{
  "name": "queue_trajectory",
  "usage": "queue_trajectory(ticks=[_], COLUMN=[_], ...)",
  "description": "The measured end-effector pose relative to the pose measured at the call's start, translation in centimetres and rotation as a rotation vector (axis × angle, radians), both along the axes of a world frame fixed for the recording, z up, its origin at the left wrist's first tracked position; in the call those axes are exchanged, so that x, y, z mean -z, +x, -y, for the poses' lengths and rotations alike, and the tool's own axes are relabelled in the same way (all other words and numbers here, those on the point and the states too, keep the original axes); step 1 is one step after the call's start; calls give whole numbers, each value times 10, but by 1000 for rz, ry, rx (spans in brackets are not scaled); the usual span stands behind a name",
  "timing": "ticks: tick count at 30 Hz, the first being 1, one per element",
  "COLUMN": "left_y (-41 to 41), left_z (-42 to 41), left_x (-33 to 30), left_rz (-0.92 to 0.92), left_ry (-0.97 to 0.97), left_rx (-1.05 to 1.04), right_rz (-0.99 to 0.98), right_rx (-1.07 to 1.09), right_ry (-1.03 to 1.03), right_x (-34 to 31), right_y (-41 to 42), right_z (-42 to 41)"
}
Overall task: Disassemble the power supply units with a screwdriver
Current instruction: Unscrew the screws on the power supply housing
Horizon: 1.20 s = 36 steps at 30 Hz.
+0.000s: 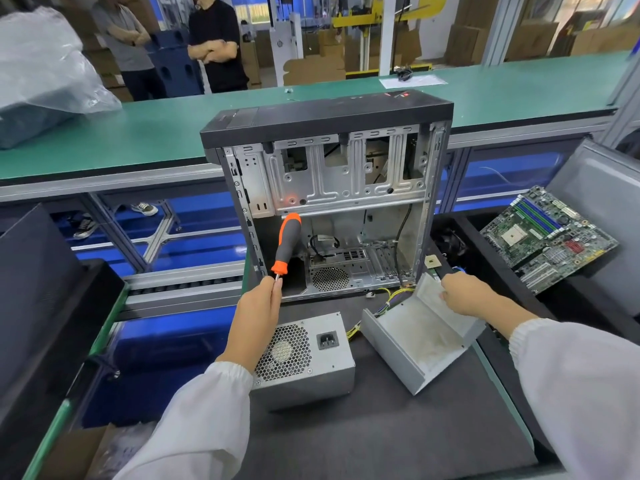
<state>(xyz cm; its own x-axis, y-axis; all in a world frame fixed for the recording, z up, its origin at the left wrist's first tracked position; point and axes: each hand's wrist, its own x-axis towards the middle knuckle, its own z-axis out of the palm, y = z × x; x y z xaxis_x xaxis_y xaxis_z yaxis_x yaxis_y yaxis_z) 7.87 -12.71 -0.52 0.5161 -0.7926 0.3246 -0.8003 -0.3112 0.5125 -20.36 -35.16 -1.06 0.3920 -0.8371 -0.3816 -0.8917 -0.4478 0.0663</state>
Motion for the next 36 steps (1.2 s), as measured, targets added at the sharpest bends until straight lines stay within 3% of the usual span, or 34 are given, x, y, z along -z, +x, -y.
queue_trajectory(ticks=[5,12,17,21,24,26,28,31,36], left_y=[-1,-3,-2,-1,-2,-2,-2,-3,-4], left_z=[-1,-2,-6,-7,-6,-6,-7,-6,-7], left_x=[1,0,0,0,-1,-1,-2,-3,-5], left_rz=[11,9,20,23,50,42,50,69,72], left_ry=[-2,8,7,11,54,50,55,78,68], left_rx=[-11,-12,-23,-44,-49,-46,-30,-16,-12], right_rz=[-82,-53,34,-32,-94,-24,80,225,403], right_rx=[40,38,92,98,-17,-174,-202,-51,-168], right_ry=[-44,-172,-72,-38,-261,-365,-151,111,-17], right_x=[-4,-13,8,8,0,2,10,20,6], right_y=[-14,-13,-6,5,28,51,69,83,113], right_z=[4,-1,-6,-7,-9,-15,-21,-23,-33])
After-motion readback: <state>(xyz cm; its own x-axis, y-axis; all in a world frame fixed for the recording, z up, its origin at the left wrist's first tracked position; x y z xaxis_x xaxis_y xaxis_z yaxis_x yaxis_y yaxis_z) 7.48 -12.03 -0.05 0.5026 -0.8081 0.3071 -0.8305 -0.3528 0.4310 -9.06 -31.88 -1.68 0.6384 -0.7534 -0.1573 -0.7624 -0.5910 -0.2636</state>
